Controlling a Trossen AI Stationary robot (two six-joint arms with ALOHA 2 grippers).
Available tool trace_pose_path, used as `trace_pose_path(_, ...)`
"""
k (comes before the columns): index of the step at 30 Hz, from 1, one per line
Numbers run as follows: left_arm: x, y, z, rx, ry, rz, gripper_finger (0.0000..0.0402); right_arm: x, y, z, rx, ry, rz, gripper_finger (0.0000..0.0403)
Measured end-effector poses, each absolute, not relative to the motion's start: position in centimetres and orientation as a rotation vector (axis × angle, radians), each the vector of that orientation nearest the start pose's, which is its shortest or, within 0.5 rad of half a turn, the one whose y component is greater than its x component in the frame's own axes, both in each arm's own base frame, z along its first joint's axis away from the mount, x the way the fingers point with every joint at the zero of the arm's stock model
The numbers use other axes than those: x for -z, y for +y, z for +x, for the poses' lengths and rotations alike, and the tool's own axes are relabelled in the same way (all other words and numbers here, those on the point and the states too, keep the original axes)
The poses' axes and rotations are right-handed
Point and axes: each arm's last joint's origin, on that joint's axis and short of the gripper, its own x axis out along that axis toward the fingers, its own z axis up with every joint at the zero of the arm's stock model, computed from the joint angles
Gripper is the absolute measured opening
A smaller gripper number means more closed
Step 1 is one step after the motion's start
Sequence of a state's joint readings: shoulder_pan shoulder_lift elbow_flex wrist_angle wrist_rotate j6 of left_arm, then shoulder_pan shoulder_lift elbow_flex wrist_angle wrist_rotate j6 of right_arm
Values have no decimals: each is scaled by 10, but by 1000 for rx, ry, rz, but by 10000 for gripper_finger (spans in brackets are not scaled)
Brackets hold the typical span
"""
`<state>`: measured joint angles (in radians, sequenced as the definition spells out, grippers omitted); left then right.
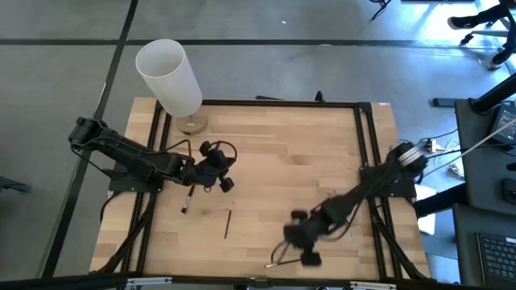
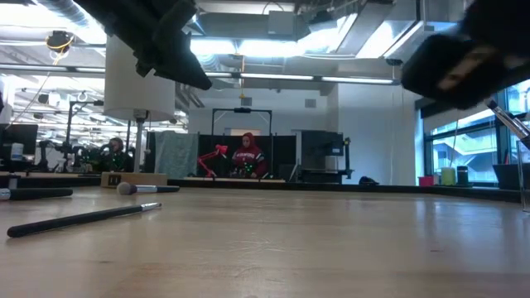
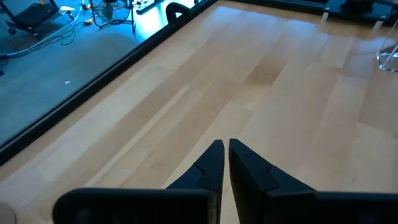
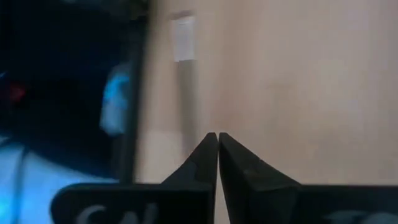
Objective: Put items in baskets/containers
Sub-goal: Put the black eyeshadow brush into the transparent organizer
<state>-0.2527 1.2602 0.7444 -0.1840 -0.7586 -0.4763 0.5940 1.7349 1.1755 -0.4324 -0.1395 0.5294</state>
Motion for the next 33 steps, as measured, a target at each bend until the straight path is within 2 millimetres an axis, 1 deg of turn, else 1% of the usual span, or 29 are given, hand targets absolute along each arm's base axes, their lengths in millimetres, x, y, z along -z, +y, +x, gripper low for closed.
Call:
trace_pose_path(2,-229,-43,247,-614,484,-110,20,-195,224,300,-501,1125,225,16)
trace_pose_path(4,-229,-43,247,-613,485,-110,20,-179,240,307,-580,1135,227,14)
trace_pose_path(7,-229,-44,247,-612,483,-116,20,-153,254,316,-617,1188,225,6)
trace_pose_path(9,-229,-45,247,-598,487,-122,20,-146,261,322,-637,1189,208,4)
trace_pose_path(13,-229,-46,247,-589,488,-125,20,-144,268,331,-647,1167,195,9)
trace_pose_path(16,-229,-46,247,-590,488,-125,20,-141,267,331,-630,1173,179,11)
trace_pose_path(20,-229,-46,247,-590,488,-124,20,-144,263,332,-610,1171,159,11)
trace_pose_path(24,-229,-45,247,-592,490,-119,20,-155,259,336,-546,1135,128,11)
trace_pose_path(29,-229,-45,247,-596,491,-108,20,-162,255,336,-456,1191,1,12)
trace_pose_path(33,-229,-45,247,-589,492,-114,20,-169,256,337,-443,1184,-34,12)
